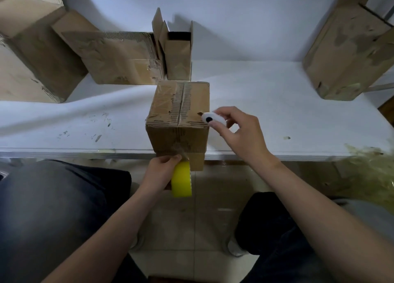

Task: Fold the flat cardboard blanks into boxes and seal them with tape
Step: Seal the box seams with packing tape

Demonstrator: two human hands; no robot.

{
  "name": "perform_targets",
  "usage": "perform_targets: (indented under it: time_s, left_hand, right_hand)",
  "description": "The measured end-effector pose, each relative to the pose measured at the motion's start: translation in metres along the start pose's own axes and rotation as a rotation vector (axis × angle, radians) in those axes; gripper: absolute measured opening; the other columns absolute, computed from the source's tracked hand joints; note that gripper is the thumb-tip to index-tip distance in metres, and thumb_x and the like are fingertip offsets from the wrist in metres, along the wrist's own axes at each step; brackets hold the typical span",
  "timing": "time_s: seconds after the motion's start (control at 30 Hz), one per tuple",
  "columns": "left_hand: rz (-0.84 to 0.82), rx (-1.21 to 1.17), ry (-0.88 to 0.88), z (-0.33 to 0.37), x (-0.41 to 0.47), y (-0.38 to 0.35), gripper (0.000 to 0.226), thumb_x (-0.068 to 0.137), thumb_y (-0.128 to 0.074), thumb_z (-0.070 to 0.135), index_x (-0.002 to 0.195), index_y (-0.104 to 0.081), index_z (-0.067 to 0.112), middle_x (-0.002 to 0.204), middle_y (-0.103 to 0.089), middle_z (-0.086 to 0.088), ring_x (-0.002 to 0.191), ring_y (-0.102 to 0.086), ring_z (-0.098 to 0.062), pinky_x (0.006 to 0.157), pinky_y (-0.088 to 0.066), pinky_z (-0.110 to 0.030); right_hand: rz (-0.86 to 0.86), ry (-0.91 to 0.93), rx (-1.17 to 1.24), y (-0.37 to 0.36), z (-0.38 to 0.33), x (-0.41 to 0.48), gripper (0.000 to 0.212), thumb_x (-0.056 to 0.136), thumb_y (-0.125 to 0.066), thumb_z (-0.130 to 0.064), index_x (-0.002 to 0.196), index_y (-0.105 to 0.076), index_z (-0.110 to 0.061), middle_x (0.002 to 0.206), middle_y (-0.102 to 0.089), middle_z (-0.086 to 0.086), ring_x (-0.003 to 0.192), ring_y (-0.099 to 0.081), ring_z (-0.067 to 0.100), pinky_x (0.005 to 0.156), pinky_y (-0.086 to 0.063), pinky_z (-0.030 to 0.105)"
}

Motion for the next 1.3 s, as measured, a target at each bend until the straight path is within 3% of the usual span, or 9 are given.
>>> perform_targets:
  time_s: [0.13,0.3,0.63,0.83,1.0,1.1,1.17,1.23,1.3]
  left_hand:
    - [0.0,0.001,-0.031,-0.002,0.005,0.002,0.021,0.099,-0.063,0.032,0.081,-0.073,0.027,0.09,-0.065,0.0,0.081,-0.062,-0.019,0.077,-0.057,-0.043]
    - [0.04,-0.011,-0.056,-0.012,0.009,0.004,0.021,0.093,-0.068,0.033,0.075,-0.077,0.03,0.085,-0.071,0.006,0.094,-0.066,-0.026,0.09,-0.055,-0.055]
    - [0.033,-0.019,-0.074,-0.016,0.016,0.009,0.021,0.096,-0.064,0.024,0.083,-0.08,0.022,0.066,-0.069,0.02,0.079,-0.062,-0.011,0.087,-0.055,-0.044]
    - [0.015,0.017,-0.08,-0.021,0.024,0.007,0.024,0.095,-0.065,0.028,0.078,-0.081,0.026,0.079,-0.071,0.019,0.088,-0.066,-0.014,0.087,-0.056,-0.043]
    - [0.005,0.097,-0.118,-0.028,0.022,0.007,0.021,0.095,-0.064,0.022,0.085,-0.083,0.02,0.066,-0.068,0.025,0.075,-0.06,0.003,0.067,-0.046,-0.022]
    - [-0.015,0.143,-0.136,-0.026,0.02,0.01,0.021,0.096,-0.063,0.022,0.085,-0.081,0.019,0.061,-0.065,0.031,0.069,-0.06,0.012,0.063,-0.044,-0.012]
    - [-0.023,0.163,-0.164,-0.022,0.018,0.013,0.021,0.096,-0.064,0.023,0.084,-0.08,0.023,0.06,-0.064,0.032,0.068,-0.06,0.012,0.061,-0.044,-0.009]
    - [-0.019,0.163,-0.187,-0.018,0.014,0.016,0.021,0.095,-0.065,0.025,0.08,-0.079,0.028,0.062,-0.067,0.027,0.073,-0.062,0.001,0.067,-0.049,-0.022]
    - [-0.015,0.202,-0.196,-0.014,0.011,0.018,0.022,0.094,-0.066,0.028,0.075,-0.078,0.032,0.062,-0.066,0.027,0.075,-0.062,-0.004,0.068,-0.05,-0.028]
  right_hand:
    - [-0.14,0.364,-0.215,-0.029,-0.028,0.002,0.026,0.093,-0.07,-0.035,0.114,-0.075,-0.021,0.108,-0.076,-0.003,0.105,-0.066,0.014,0.115,-0.036,0.035]
    - [-0.263,0.481,-0.473,-0.06,-0.021,0.004,0.016,0.091,-0.072,-0.032,0.102,-0.08,-0.023,0.093,-0.078,-0.003,0.088,-0.073,0.017,0.114,-0.041,0.046]
    - [-0.263,0.435,-0.559,-0.073,-0.014,0.009,0.005,0.084,-0.076,-0.026,0.085,-0.079,-0.03,0.081,-0.075,-0.009,0.083,-0.072,0.014,0.12,-0.031,0.045]
    - [-0.438,0.44,-0.546,-0.061,-0.011,0.018,0.012,0.08,-0.075,-0.021,0.072,-0.069,-0.028,0.071,-0.07,-0.01,0.073,-0.068,0.011,0.125,-0.018,0.037]
    - [-0.547,0.446,-0.499,-0.051,-0.009,0.026,0.028,0.078,-0.073,-0.016,0.064,-0.053,-0.03,0.061,-0.052,-0.018,0.057,-0.047,0.002,0.126,-0.018,0.04]
    - [-0.574,0.466,-0.331,-0.041,-0.008,0.025,0.016,0.084,-0.072,-0.021,0.074,-0.063,-0.029,0.073,-0.062,-0.019,0.065,-0.055,0.0,0.126,-0.017,0.043]
    - [-0.534,0.477,-0.211,-0.033,-0.012,0.021,0.003,0.088,-0.071,-0.023,0.086,-0.072,-0.024,0.084,-0.068,-0.012,0.076,-0.061,0.004,0.125,-0.02,0.043]
    - [-0.407,0.456,-0.103,-0.025,-0.016,0.018,0.005,0.088,-0.075,-0.019,0.092,-0.073,-0.02,0.088,-0.068,-0.006,0.079,-0.058,0.006,0.121,-0.03,0.044]
    - [-0.237,0.4,-0.012,-0.013,-0.02,0.015,0.009,0.087,-0.077,-0.014,0.093,-0.071,-0.017,0.089,-0.068,-0.004,0.078,-0.057,0.006,0.102,-0.048,0.042]
Point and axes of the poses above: each hand's wrist, its own x-axis towards the middle knuckle, its own y-axis out of the back of the hand, z = x × y, the point moved 1 cm from there along x, towards the middle knuckle
